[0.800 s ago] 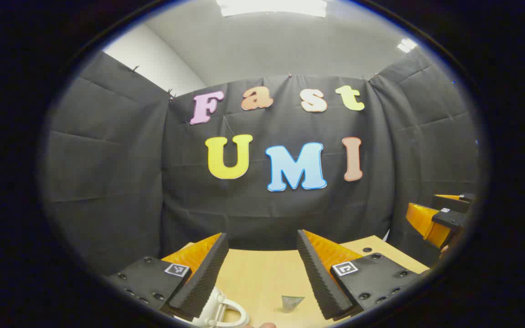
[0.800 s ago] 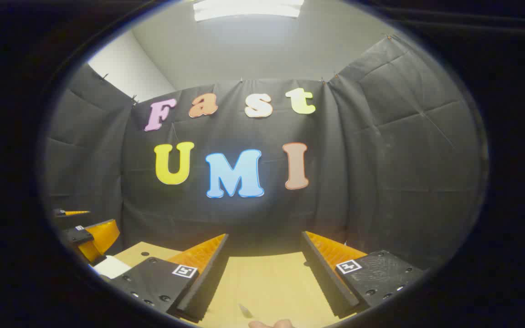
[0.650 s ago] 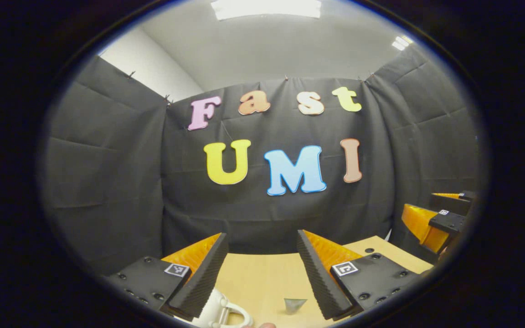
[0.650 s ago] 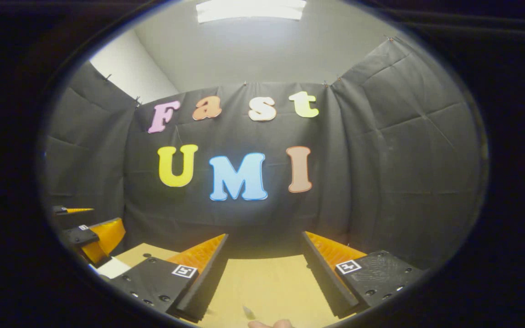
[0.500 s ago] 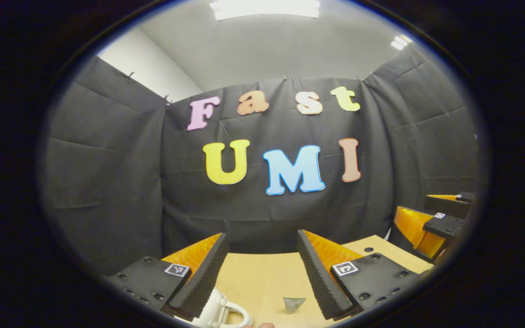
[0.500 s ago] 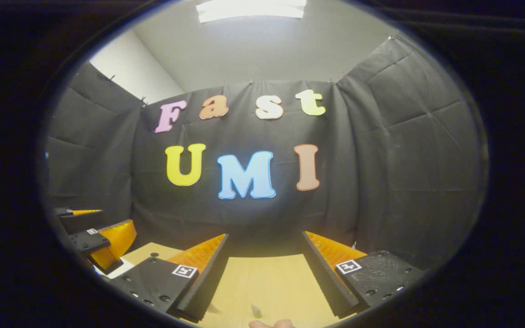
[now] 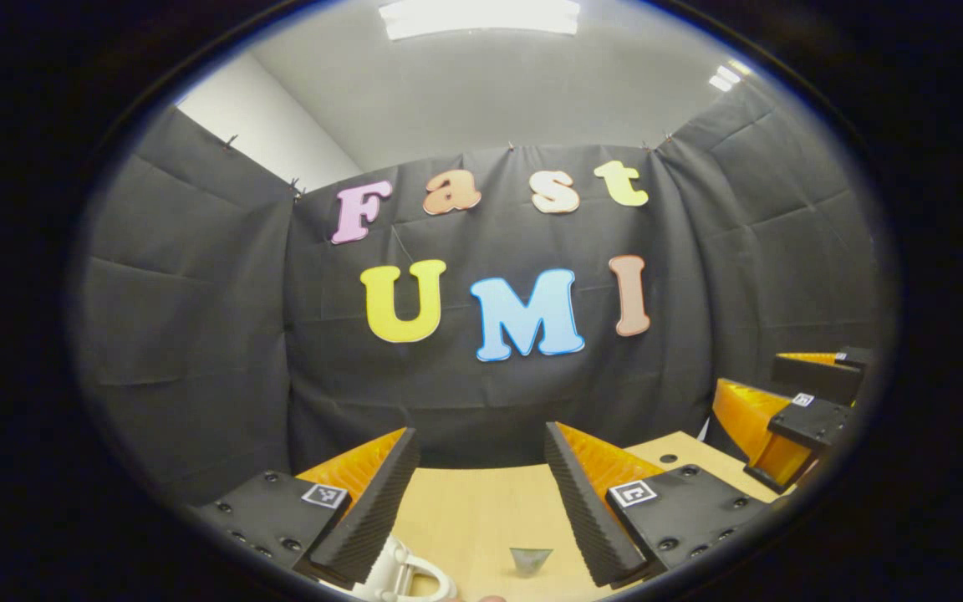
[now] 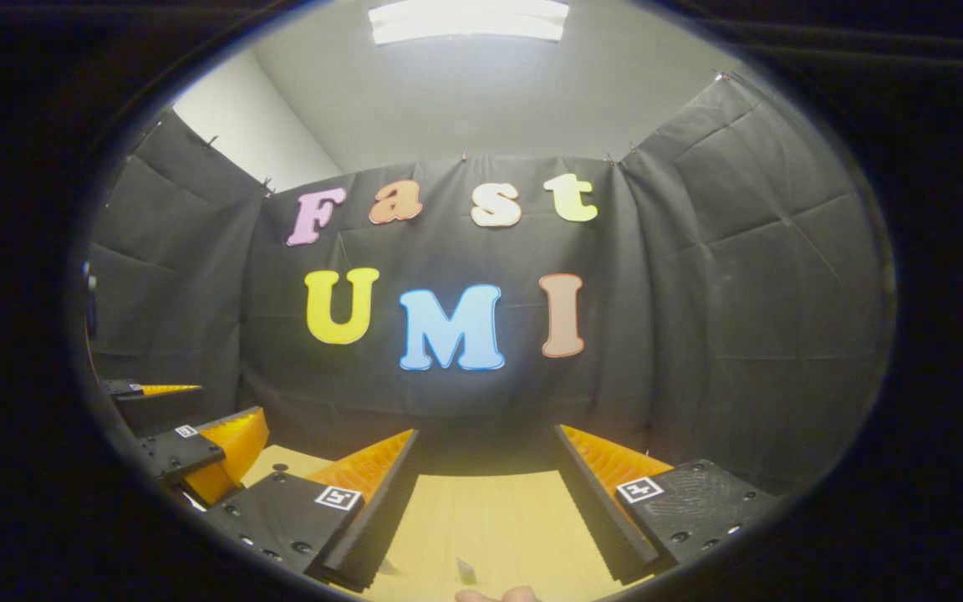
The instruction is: First open the suitcase, pack the skin care products into it, and then close the suitcase.
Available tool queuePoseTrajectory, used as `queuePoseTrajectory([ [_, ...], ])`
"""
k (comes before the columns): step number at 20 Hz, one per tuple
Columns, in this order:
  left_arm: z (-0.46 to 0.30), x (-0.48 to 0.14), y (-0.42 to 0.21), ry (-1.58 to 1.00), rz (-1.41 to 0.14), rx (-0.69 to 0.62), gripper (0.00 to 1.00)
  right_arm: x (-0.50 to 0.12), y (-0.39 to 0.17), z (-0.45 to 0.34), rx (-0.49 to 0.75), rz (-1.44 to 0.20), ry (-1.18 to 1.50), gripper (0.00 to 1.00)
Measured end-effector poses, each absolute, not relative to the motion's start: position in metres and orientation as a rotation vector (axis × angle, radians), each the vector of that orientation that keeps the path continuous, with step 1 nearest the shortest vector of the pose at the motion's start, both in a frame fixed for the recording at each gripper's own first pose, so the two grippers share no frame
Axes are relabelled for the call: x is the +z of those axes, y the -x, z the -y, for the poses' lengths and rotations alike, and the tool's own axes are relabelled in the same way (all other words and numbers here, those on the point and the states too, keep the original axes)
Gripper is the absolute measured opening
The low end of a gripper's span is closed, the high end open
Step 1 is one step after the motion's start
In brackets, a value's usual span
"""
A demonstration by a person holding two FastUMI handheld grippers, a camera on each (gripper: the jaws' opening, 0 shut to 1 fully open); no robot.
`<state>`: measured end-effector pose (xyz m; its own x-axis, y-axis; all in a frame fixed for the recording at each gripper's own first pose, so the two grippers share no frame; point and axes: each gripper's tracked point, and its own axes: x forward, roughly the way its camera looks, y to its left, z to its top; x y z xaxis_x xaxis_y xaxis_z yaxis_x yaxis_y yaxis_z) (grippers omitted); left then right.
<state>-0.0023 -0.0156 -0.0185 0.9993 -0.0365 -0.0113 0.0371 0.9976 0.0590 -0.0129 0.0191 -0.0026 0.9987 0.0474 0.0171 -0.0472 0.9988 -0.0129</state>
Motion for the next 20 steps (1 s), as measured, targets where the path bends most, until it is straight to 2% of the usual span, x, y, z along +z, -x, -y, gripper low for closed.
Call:
queuePoseTrajectory([
  [4, 0.001, -0.077, -0.003, -0.078, -0.124, 0.002, 0.97, -0.009, 0.013, -0.003, 0.014, -0.003, 0.017, 0.94],
  [10, -0.034, -0.217, -0.001, -0.101, -0.417, 0.066, 0.98, -0.02, 0.019, 0.03, -0.057, -0.037, 0.027, 0.94],
  [11, -0.04, -0.239, 0.001, -0.092, -0.465, 0.08, 0.95, -0.024, 0.021, 0.036, -0.068, -0.047, 0.031, 0.94],
  [12, -0.045, -0.262, 0.003, -0.09, -0.511, 0.089, 0.98, -0.027, 0.023, 0.042, -0.081, -0.06, 0.037, 0.94],
  [15, -0.057, -0.326, 0.008, -0.084, -0.641, 0.105, 0.98, -0.039, 0.034, 0.056, -0.107, -0.099, 0.055, 0.94],
  [17, -0.063, -0.356, 0.012, -0.079, -0.706, 0.114, 0.96, -0.043, 0.039, 0.06, -0.111, -0.119, 0.069, 0.94],
  [20, -0.067, -0.383, 0.011, -0.093, -0.768, 0.117, 0.98, -0.042, 0.041, 0.063, -0.116, -0.128, 0.089, 0.94],
])
